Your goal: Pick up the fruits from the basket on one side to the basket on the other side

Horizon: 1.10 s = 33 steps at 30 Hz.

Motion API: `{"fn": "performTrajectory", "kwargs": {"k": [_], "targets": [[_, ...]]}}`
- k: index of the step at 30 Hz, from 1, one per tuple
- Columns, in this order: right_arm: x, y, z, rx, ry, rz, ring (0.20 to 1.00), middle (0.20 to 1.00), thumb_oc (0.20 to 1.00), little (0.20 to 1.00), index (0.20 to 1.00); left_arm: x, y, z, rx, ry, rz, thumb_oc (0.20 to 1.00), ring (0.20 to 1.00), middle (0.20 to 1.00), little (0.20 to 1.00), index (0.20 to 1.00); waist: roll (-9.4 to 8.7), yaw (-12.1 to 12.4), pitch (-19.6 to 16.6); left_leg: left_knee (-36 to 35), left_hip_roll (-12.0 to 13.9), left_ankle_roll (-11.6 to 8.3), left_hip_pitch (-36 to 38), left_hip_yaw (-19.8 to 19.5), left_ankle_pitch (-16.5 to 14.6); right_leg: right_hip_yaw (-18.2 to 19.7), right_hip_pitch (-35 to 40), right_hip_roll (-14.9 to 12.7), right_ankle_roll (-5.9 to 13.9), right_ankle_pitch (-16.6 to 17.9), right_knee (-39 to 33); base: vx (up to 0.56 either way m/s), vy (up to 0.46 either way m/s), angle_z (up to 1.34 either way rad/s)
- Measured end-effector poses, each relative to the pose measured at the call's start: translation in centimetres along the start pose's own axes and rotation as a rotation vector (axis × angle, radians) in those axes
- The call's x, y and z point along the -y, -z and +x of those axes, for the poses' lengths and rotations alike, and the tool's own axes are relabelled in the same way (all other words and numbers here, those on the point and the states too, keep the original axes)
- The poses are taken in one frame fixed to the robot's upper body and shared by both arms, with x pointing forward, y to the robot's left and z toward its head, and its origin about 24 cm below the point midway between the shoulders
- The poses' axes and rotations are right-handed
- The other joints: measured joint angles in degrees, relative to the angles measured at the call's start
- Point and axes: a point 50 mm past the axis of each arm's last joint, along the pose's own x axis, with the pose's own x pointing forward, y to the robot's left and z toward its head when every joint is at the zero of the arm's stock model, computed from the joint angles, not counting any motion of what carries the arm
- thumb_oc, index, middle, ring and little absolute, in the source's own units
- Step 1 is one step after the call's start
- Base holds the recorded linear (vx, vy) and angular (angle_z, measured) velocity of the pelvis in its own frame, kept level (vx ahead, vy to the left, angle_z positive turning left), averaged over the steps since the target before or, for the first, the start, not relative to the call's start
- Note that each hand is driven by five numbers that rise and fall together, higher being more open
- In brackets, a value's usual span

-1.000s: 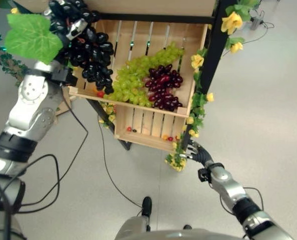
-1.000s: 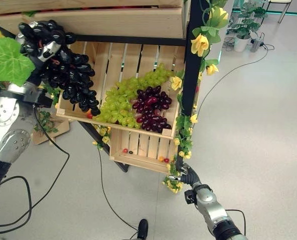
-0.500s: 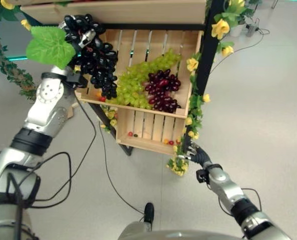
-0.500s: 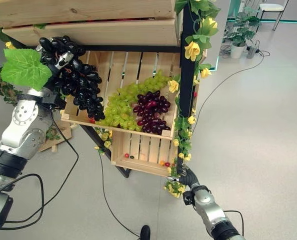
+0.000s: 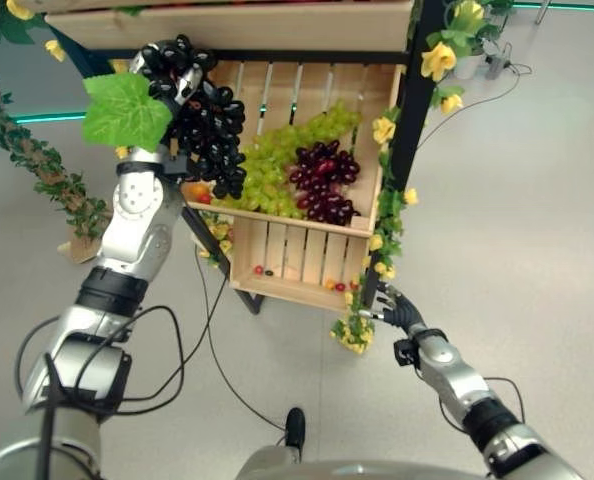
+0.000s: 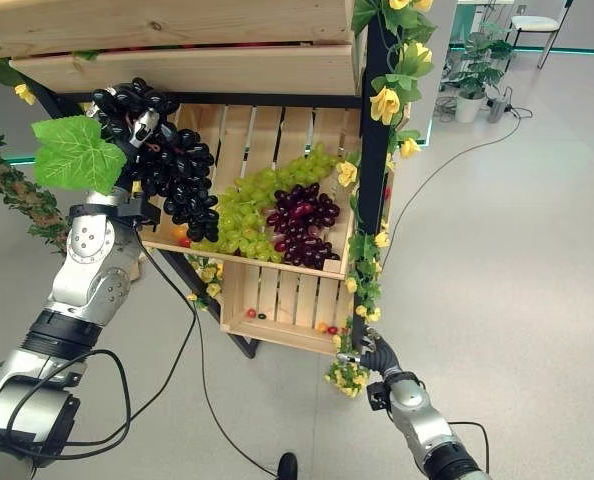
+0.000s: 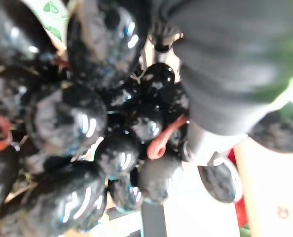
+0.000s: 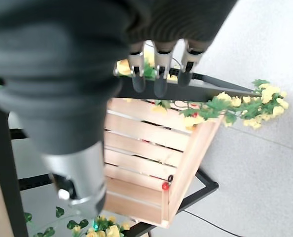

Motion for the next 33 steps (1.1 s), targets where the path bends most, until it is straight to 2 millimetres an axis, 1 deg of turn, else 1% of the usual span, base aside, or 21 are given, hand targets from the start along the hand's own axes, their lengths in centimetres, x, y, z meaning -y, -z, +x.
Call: {"fn": "performTrajectory", "kwargs": {"k": [2, 3, 4, 5, 6, 8, 10, 14, 18, 22, 26, 28, 29, 31, 32, 33], "targets": [[0.0, -0.2, 0.0, 0.007, -0.001, 0.002, 1.0, 1.0, 1.0, 1.0, 1.0, -0.2, 2.1, -2.7, -0.116, 0.003, -0.007, 0.2, 0.2, 0.2, 0.2, 0.2, -0.07, -0.4, 0.1, -0.2, 0.0, 0.06, -0.2, 0.4, 0.0, 0.7, -0.7, -0.1, 0.13, 0.1, 0.0, 0.0, 0.001, -0.18], [0.0, -0.1, -0.1, 0.008, 0.0, 0.005, 1.0, 1.0, 1.0, 1.0, 1.0, -0.3, 4.0, -5.3, -0.209, -0.016, -0.035, 0.2, 0.2, 0.2, 0.2, 0.2, -0.39, -1.6, 0.3, -0.2, -0.1, 0.37, -0.6, 0.5, 0.2, 0.8, -1.1, -0.2, 0.17, 0.1, -0.1, 0.02, -0.005, -0.08], [-0.1, 0.1, -0.2, 0.002, 0.0, 0.007, 1.0, 1.0, 1.0, 1.0, 1.0, -0.4, 4.6, -6.4, -0.24, -0.029, -0.053, 0.2, 0.2, 0.2, 0.2, 0.2, -0.77, -1.5, 0.6, -0.2, -0.1, 0.49, -0.7, 0.5, 0.3, 0.8, -1.1, -0.2, 0.17, 0.1, -0.2, 0.0, 0.0, 0.0], [0.0, 0.3, -0.3, -0.003, 0.003, 0.011, 1.0, 1.0, 1.0, 1.0, 1.0, -0.5, 4.5, -6.8, -0.235, -0.048, -0.075, 0.2, 0.2, 0.2, 0.2, 0.2, -1.32, -1.7, 0.9, -0.3, -0.1, 0.46, -0.7, 0.5, 0.3, 0.9, -1.1, -0.2, 0.16, 0.1, -0.5, 0.0, 0.0, 0.0], [0.4, 0.6, -0.4, -0.012, 0.02, 0.02, 1.0, 1.0, 1.0, 1.0, 1.0, -0.5, 4.2, -6.7, -0.214, -0.069, -0.1, 0.2, 0.2, 0.2, 0.2, 0.2, -1.89, -1.8, 1.3, -0.3, -0.2, 0.44, -0.7, 0.5, 0.3, 0.9, -0.9, -0.2, 0.18, 0.1, -0.9, 0.0, 0.0, 0.0], [1.1, 0.7, -0.6, -0.014, 0.046, 0.033, 1.0, 1.0, 1.0, 1.0, 1.0, -0.8, 4.0, -6.6, -0.212, -0.072, -0.086, 0.2, 0.2, 0.2, 0.2, 0.2, -1.95, -1.8, 1.4, -0.4, -0.5, 0.43, -0.7, 0.5, 0.3, 1.0, -0.4, -0.5, 0.31, 0.3, -1.6, 0.0, 0.0, 0.0], [1.0, 0.7, -0.5, -0.013, 0.045, 0.037, 1.0, 1.0, 1.0, 1.0, 1.0, -0.7, 4.0, -6.7, -0.204, -0.066, -0.073, 0.2, 0.2, 0.2, 0.2, 0.2, -2.2, -1.8, 1.6, -0.4, -0.7, 0.43, -0.3, 0.4, 0.3, 0.9, 0.5, -0.6, 0.46, 0.4, -2.4, 0.0, 0.0, 0.0], [0.7, 0.5, -0.5, -0.008, 0.037, 0.044, 1.0, 1.0, 1.0, 1.0, 1.0, -0.4, 3.5, -7.6, -0.177, -0.089, -0.126, 0.2, 0.2, 0.2, 0.2, 0.2, -3.06, -1.5, 2.9, -0.6, -0.8, 0.21, 0.9, 0.3, 0.1, 0.7, 2.3, -0.7, 0.23, 0.6, -4.1, 0.0, -0.001, 0.01], [1.0, 0.5, -0.5, -0.007, 0.046, 0.046, 1.0, 1.0, 1.0, 1.0, 1.0, -1.0, 2.5, -8.6, -0.141, -0.112, -0.147, 0.2, 0.2, 0.2, 0.2, 0.2, -3.22, -1.5, 3.5, -1.1, -0.8, 0.02, 1.0, 0.3, 0.0, 0.7, 3.1, -0.6, 0.19, 1.2, -5.7, 0.0, 0.0, 0.0], [1.2, 0.0, -0.4, 0.012, 0.05, 0.053, 1.0, 1.0, 1.0, 1.0, 1.0, -1.0, 2.2, -8.5, -0.125, -0.106, -0.153, 0.2, 0.2, 0.2, 0.2, 0.2, -3.37, -1.4, 4.9, -1.2, -1.0, 0.02, 1.0, 0.2, 0.0, 0.6, 3.7, -0.6, 0.3, 1.8, -6.8, 0.0, 0.0, 0.0], [1.1, -0.3, -0.3, 0.021, 0.041, 0.052, 1.0, 1.0, 1.0, 1.0, 1.0, -0.9, 2.2, -8.1, -0.127, -0.09, -0.141, 0.2, 0.2, 0.2, 0.2, 0.2, -3.35, -1.5, 5.0, -1.2, -1.0, 0.02, 1.0, 0.2, 0.0, 0.5, 4.0, -0.6, 0.34, 2.2, -7.5, 0.0, 0.004, 0.01], [1.1, -0.3, -0.3, 0.02, 0.033, 0.051, 1.0, 1.0, 1.0, 1.0, 1.0, -0.8, 2.3, -7.1, -0.139, -0.055, -0.108, 0.2, 0.2, 0.2, 0.2, 0.2, -3.34, -1.5, 5.1, -1.3, -1.0, 0.01, 1.2, 0.2, 0.0, 0.4, 4.4, -0.5, 0.35, 2.5, -8.0, 0.02, 0.019, 0.03], [1.1, -0.3, -0.3, 0.014, 0.027, 0.044, 1.0, 1.0, 1.0, 1.0, 1.0, -0.6, 2.8, -5.8, -0.167, 0.003, -0.051, 0.2, 0.2, 0.2, 0.2, 0.2, -3.21, -1.4, 5.1, -1.4, -1.0, -0.01, 1.5, 0.2, 0.0, 0.4, 4.9, -0.4, 0.33, 3.0, -8.9, 0.0, 0.0, 0.0], [0.9, -0.5, -0.2, 0.016, 0.012, 0.039, 1.0, 1.0, 1.0, 1.0, 1.0, -0.6, 2.8, -4.1, -0.186, 0.052, 0.021, 0.2, 0.2, 0.2, 0.2, 0.2, -3.11, -1.5, 5.2, -1.4, -1.0, -0.01, 1.5, 0.2, 0.0, 0.4, 5.1, -0.4, 0.43, 3.2, -9.1, 0.0, 0.003, -0.03], [0.6, -0.4, -0.2, 0.011, -0.004, 0.03, 1.0, 1.0, 1.0, 1.0, 1.0, -0.6, 2.6, -2.6, -0.192, 0.081, 0.073, 0.2, 0.2, 0.2, 0.2, 0.2, -3.07, -2.1, 5.3, -1.8, -1.0, 0.0, 2.0, 0.2, 0.0, 0.5, 5.6, -0.4, 0.56, 3.5, -9.5, 0.0, 0.003, -0.04], [0.4, -0.3, -0.2, 0.008, -0.013, 0.028, 1.0, 1.0, 1.0, 1.0, 1.0, -0.4, 2.5, -2.0, -0.197, 0.101, 0.104, 0.2, 0.2, 0.2, 0.2, 0.2, -3.09, -2.1, 5.3, -1.7, -1.1, 0.0, 1.9, 0.1, 0.0, 0.5, 5.6, -0.4, 0.58, 3.6, -9.5, -0.01, 0.004, -0.04]]}}
